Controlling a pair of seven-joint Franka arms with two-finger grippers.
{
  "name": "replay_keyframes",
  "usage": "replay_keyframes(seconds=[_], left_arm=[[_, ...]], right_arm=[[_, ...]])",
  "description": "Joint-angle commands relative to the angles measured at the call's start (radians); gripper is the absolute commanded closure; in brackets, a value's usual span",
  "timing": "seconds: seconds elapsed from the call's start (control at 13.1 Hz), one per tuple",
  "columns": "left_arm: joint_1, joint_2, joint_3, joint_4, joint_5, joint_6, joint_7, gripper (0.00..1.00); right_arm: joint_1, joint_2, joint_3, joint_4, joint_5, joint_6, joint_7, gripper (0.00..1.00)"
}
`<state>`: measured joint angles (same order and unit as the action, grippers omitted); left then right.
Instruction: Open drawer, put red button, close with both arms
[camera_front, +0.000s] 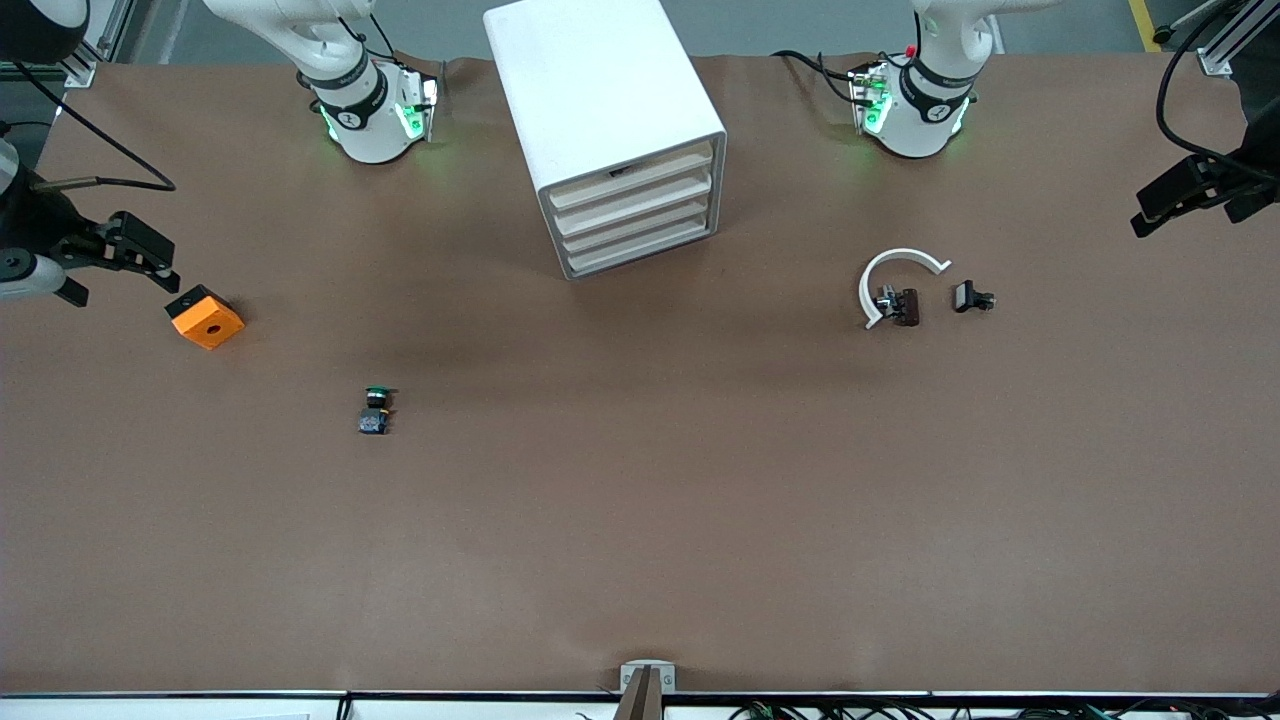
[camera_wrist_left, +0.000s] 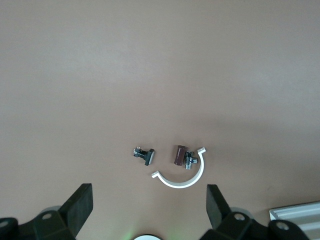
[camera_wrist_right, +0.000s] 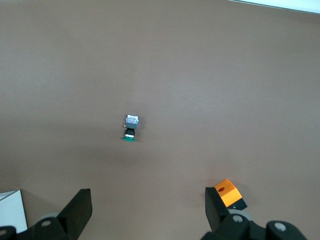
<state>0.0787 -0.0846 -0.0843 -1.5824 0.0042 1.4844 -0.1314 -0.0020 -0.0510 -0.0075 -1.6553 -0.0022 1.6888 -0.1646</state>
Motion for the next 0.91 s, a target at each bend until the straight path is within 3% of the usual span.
replay_keyframes(seconds=[0.0,0.46,0.84], left_arm=[[-0.007,-0.055,0.009,-0.054,-0.035,0.002,0.029,0.00],[-0.013,-0.078,-0.031,-0.084,-0.038,0.002,0.029,0.00],[-0.011,-0.051,-0.031,-0.073,-0.043,0.007,0.029,0.00]], right_arm=[[-0.016,-0.009,0.009,0.049,-0.007,-0.035,-0.001,0.00],[-0.009,-0.010,0.014,0.094,-0.013,-0.164,0.001,0.00],[-0.010,-0.009,0.014,0.094,-0.012,-0.166,0.001,0.00]])
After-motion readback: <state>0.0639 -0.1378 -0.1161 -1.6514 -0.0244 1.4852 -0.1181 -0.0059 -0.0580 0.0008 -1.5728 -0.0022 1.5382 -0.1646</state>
